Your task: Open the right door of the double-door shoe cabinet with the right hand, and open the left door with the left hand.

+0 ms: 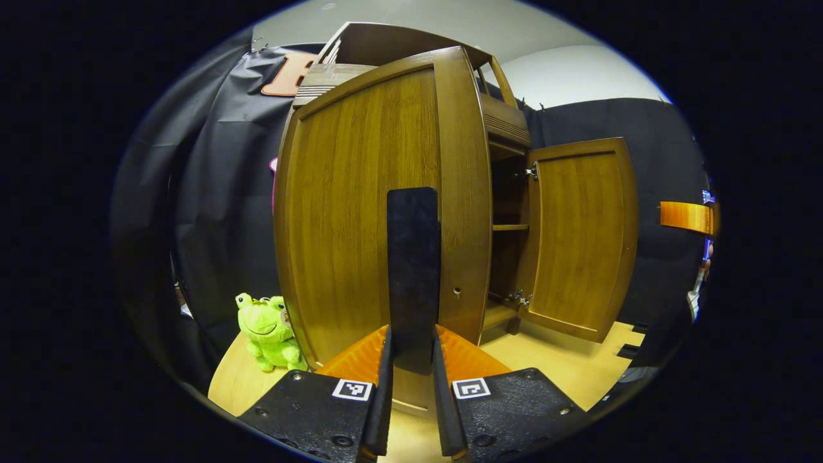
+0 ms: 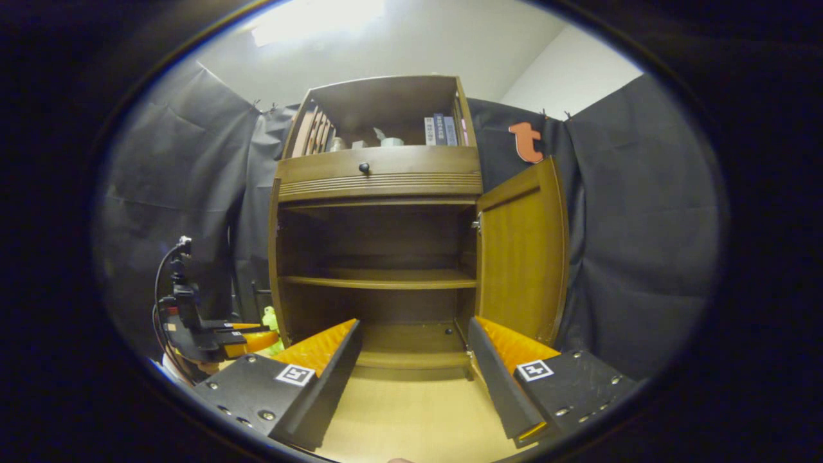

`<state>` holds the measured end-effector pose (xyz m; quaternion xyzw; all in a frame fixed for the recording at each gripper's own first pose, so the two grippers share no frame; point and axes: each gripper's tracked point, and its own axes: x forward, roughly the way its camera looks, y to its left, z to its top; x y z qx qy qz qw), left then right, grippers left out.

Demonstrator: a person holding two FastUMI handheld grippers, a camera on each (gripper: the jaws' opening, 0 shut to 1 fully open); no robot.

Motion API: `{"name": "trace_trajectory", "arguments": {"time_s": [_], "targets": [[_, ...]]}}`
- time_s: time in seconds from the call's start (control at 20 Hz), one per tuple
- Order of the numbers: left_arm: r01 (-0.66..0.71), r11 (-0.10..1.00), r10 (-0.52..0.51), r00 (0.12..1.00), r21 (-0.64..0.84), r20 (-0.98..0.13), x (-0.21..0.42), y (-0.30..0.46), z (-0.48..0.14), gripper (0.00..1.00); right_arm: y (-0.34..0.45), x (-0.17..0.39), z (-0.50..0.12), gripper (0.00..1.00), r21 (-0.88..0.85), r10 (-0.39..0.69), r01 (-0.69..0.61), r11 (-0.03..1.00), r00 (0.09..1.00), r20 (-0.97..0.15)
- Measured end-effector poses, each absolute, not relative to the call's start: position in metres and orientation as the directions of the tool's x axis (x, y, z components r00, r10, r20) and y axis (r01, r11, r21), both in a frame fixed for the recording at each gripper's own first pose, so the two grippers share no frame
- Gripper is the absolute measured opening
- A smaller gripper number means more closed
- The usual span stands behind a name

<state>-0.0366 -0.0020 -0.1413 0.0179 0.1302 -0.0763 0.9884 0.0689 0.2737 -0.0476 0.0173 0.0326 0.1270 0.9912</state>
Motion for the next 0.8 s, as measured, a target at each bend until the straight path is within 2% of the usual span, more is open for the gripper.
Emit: {"name": "trace_trajectory", "arguments": {"time_s": [0.05, 0.2, 0.3, 0.4, 0.5, 0.65, 0.8], "targets": [[0.156, 0.988, -0.147, 0.954, 0.012, -0.262, -0.039, 0.001, -0.141, 0.31, 0.28, 0.066, -0.045, 0.98, 0.041, 0.265, -0.263, 0.964, 0.963, -0.055], [0.147, 0.989, -0.142, 0.955, 0.0, -0.262, -0.049, 0.012, -0.137, 0.31, 0.297, 0.055, -0.037, 0.94, 0.014, 0.295, -0.294, 0.956, 0.955, -0.03], [0.146, 0.989, -0.143, 0.954, -0.011, -0.263, -0.055, 0.016, -0.136, 0.31, 0.305, 0.049, -0.038, 0.99, 0.026, 0.302, -0.302, 0.953, 0.953, -0.035], [0.148, 0.989, -0.147, 0.952, -0.014, -0.267, -0.061, 0.023, -0.134, 0.32, 0.314, 0.044, -0.039, 0.94, 0.051, 0.308, -0.306, 0.951, 0.95, -0.047], [0.144, 0.989, -0.145, 0.952, -0.021, -0.271, -0.064, 0.03, -0.132, 0.31, 0.325, 0.035, -0.036, 1.0, 0.037, 0.325, -0.324, 0.945, 0.945, -0.043], [0.158, 0.987, -0.16, 0.95, -0.029, -0.267, -0.073, 0.041, -0.13, 0.32, 0.328, 0.031, -0.03, 0.98, 0.017, 0.308, -0.307, 0.951, 0.951, -0.025], [0.163, 0.985, -0.172, 0.95, -0.059, -0.261, -0.084, 0.057, -0.125, 0.31, 0.331, 0.031, -0.026, 1.0, 0.072, 0.29, -0.289, 0.955, 0.957, -0.015]]}}
